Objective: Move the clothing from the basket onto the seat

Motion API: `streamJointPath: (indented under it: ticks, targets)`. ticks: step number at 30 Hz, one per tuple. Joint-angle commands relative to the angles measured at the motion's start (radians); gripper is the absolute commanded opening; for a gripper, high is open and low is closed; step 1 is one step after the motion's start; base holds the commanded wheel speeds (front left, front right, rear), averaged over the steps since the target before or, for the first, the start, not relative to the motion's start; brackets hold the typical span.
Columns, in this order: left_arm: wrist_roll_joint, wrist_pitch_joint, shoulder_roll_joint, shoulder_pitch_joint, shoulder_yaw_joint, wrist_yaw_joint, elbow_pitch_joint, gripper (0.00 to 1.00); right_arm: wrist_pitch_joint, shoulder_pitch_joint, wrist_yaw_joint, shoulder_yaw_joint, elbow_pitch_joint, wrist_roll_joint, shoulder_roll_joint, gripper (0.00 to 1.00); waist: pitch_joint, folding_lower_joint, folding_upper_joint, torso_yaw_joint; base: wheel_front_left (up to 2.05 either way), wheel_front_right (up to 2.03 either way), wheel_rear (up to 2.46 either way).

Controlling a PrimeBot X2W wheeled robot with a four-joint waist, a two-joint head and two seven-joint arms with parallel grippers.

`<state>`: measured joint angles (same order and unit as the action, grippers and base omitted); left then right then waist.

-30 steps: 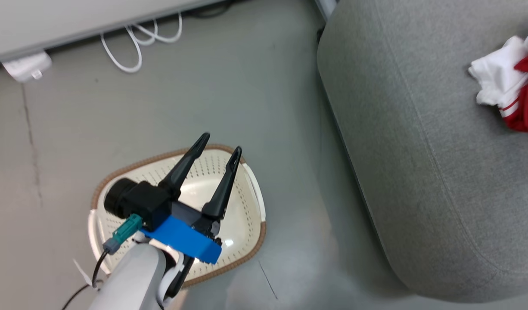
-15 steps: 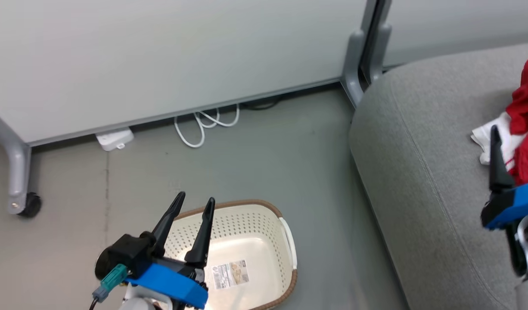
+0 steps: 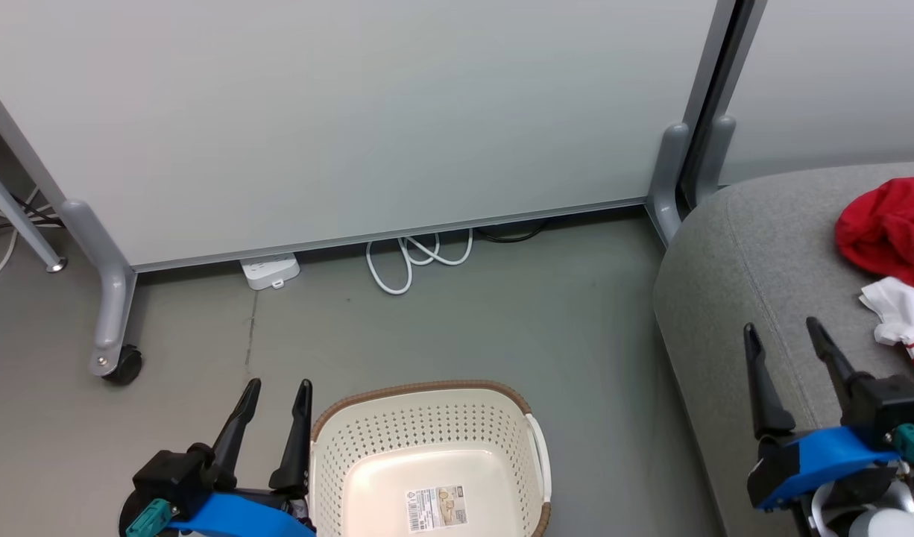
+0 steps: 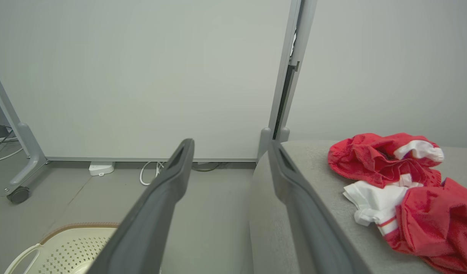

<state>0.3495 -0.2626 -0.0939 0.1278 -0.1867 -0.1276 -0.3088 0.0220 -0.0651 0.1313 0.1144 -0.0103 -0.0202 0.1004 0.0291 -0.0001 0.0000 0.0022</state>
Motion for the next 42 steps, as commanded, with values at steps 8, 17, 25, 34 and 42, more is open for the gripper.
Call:
streamJointPath:
  ticks: [8, 17, 25, 34, 42]
  targets:
    - [-0.016, -0.003, 0.001, -0.027, 0.054, -0.004, -0.008, 1.00, -0.006, 0.091, -0.001, -0.038, 0.030, 0.014, -0.039, 1.00, -0.015, 0.0001, 0.0000, 0.031, 0.00, 0.00, 0.00]
    - [-0.022, -0.003, 0.001, -0.031, 0.059, -0.004, -0.022, 1.00, -0.009, 0.106, -0.001, -0.040, 0.028, 0.022, -0.047, 1.00, -0.016, 0.0001, 0.0000, 0.048, 0.00, 0.00, 0.00]
    - [-0.019, -0.003, 0.000, -0.030, 0.061, -0.004, -0.031, 1.00, -0.008, 0.111, -0.001, -0.035, 0.020, 0.027, -0.050, 1.00, -0.021, 0.0001, 0.0000, 0.054, 0.00, 0.00, 0.00]
    - [-0.026, -0.003, -0.002, -0.035, 0.048, -0.004, -0.046, 1.00, -0.009, 0.114, -0.001, -0.035, 0.013, 0.030, -0.051, 1.00, -0.026, 0.0001, 0.0000, 0.059, 0.00, 0.00, 0.00]
    - [-0.024, 0.006, 0.016, -0.051, 0.044, 0.000, -0.088, 0.00, -0.003, 0.112, 0.001, -0.039, -0.037, 0.032, -0.051, 0.00, -0.027, 0.0001, 0.0000, 0.061, 0.00, 0.00, 0.00]
